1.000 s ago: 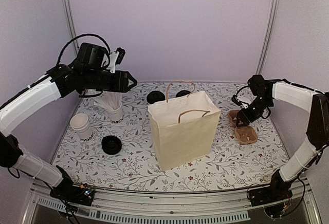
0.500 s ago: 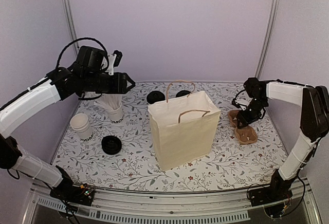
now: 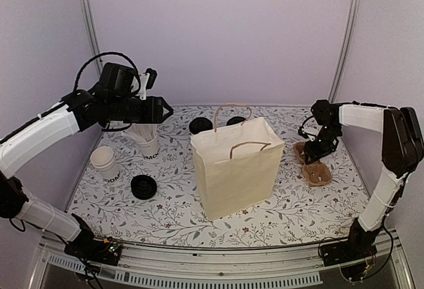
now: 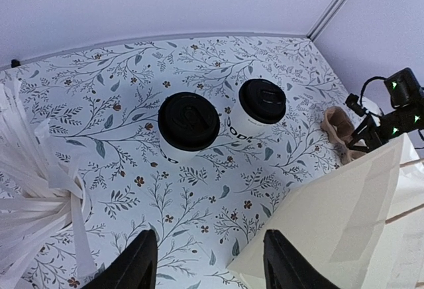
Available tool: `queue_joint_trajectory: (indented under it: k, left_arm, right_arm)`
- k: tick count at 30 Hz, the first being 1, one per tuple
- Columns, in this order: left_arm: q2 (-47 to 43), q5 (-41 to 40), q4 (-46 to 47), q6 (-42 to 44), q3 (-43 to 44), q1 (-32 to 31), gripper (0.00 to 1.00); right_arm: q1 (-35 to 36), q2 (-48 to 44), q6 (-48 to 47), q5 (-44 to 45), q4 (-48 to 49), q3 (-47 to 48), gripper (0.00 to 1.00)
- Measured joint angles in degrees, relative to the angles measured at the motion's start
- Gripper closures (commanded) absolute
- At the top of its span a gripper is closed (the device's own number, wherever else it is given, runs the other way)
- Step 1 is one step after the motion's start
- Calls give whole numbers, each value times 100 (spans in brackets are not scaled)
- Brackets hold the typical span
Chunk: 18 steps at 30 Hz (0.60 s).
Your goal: Pack the takeout coffee
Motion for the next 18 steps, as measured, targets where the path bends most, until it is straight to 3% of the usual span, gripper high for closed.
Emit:
queue_joint_trajectory:
  k: [11, 18]
  left_arm:
    - [-142, 7, 44, -9, -264, 55, 43]
    - [-166, 9, 120, -17, -332, 87, 43]
  right_arm:
    - [0, 160, 87, 280, 22, 37, 53]
    - [-2, 184, 90, 286, 22, 85, 60]
